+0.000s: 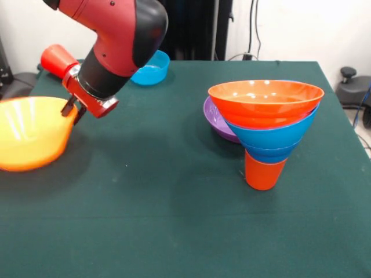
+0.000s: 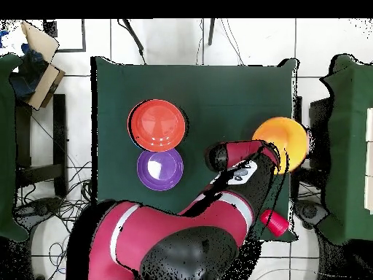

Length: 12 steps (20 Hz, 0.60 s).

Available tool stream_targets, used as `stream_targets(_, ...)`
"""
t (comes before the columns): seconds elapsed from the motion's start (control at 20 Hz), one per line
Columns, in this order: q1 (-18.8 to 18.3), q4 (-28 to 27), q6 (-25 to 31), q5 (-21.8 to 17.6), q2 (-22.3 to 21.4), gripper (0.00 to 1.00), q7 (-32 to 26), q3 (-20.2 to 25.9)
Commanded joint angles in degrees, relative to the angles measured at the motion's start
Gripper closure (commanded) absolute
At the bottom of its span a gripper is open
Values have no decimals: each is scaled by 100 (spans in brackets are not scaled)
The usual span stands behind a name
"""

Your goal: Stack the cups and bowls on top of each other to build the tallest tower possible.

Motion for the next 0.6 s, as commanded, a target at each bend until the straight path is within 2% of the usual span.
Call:
stream_targets(0.05,-129,-306,-819,-218,-31,100,174,615)
stream_targets(0.2,-245,-306,-882,-67,-110,100,131,881)
stream_targets(0.4,-268,-384,-956,42,-98,100,181,1001)
stream_targets(0.6,-293,-337,-571,222,-403,100,78,1214)
